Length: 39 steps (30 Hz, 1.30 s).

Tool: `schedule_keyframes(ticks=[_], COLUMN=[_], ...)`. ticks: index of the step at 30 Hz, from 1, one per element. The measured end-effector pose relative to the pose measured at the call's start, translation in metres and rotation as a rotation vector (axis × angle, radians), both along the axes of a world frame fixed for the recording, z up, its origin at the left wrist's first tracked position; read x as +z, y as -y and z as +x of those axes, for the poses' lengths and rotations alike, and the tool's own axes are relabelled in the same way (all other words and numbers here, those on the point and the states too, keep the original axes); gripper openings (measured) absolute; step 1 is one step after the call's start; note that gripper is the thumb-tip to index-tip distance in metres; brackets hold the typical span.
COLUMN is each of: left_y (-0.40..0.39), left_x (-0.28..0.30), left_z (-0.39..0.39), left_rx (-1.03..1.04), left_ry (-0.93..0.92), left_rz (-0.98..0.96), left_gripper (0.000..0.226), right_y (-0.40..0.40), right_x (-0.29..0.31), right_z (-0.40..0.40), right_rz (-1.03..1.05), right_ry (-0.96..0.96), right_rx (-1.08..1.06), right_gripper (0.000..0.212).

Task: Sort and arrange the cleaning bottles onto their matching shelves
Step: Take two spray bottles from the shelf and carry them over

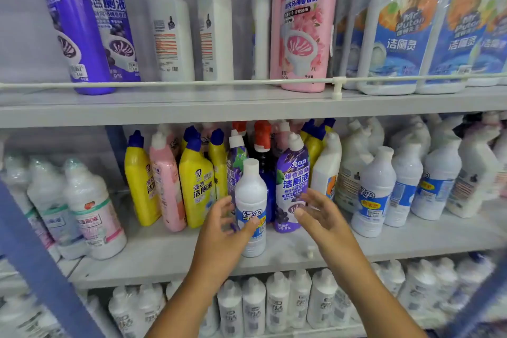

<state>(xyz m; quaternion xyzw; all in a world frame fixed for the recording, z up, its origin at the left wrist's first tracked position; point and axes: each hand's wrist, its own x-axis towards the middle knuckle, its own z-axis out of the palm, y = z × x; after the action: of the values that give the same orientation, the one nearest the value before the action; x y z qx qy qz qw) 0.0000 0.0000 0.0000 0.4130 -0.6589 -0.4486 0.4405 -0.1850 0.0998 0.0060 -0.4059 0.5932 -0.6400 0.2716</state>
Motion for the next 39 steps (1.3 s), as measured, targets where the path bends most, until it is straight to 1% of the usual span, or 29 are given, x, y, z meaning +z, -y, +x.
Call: schedule_keyframes(ticks=[3, 5, 9, 11, 14, 16, 17, 19, 23, 27, 32, 35, 37, 39], left_y=[0.014, 0.02, 0.019, 0.017, 0.014, 0.012, 0.012, 0.011, 0.011, 0.021, 0.047, 0.064, 0.073, 0.082], left_x=[-0.009, -0.019, -0.021, -0.022, -0.021, -0.02, -0.02, -0.019, -0.017, -0.015, -0.008, -0.011, -0.013, -0.013], left_z=[-0.006, -0.011, -0.023, -0.029, -0.032, -0.032, -0.031, -0.027, -0.002, 0.035, 0.082, 0.104, 0.114, 0.121], left_rx=[-0.028, -0.003, 0.068, 0.113, 0.157, 0.178, 0.186, 0.208, 0.296, 0.377, 0.405, 0.417, 0.42, 0.424], left_ry=[0.038, 0.06, 0.109, 0.142, 0.158, 0.139, 0.126, 0.113, 0.09, 0.056, 0.096, 0.108, 0.095, 0.12], left_rz=[-0.006, 0.002, -0.027, -0.046, -0.027, -0.014, -0.006, 0.001, 0.006, -0.01, -0.024, -0.03, -0.033, -0.066], left_gripper=[0.058, 0.06, 0.078, 0.082, 0.079, 0.072, 0.066, 0.057, 0.058, 0.056, 0.052, 0.045, 0.044, 0.044], right_y=[0.016, 0.027, 0.055, 0.07, 0.089, 0.098, 0.101, 0.104, 0.099, 0.089, 0.086, 0.093, 0.103, 0.117], right_x=[0.002, 0.004, -0.001, -0.009, -0.027, -0.039, -0.043, -0.048, -0.047, -0.033, -0.007, -0.007, -0.011, -0.016], right_z=[-0.003, -0.008, -0.017, -0.023, -0.029, -0.03, -0.03, -0.033, -0.031, -0.008, 0.049, 0.082, 0.104, 0.124], right_rz=[0.0, 0.001, 0.0, -0.021, -0.01, -0.004, -0.005, -0.006, -0.001, -0.013, -0.07, -0.068, -0.051, -0.044], right_ry=[-0.064, -0.084, -0.157, -0.17, -0.188, -0.235, -0.252, -0.261, -0.262, -0.233, -0.225, -0.221, -0.22, -0.223], right_rx=[-0.082, -0.117, -0.139, -0.133, -0.145, -0.162, -0.172, -0.186, -0.16, -0.087, -0.057, 0.001, 0.024, 0.033], right_gripper=[0.051, 0.045, 0.046, 0.052, 0.082, 0.094, 0.096, 0.092, 0.083, 0.079, 0.082, 0.079, 0.084, 0.088])
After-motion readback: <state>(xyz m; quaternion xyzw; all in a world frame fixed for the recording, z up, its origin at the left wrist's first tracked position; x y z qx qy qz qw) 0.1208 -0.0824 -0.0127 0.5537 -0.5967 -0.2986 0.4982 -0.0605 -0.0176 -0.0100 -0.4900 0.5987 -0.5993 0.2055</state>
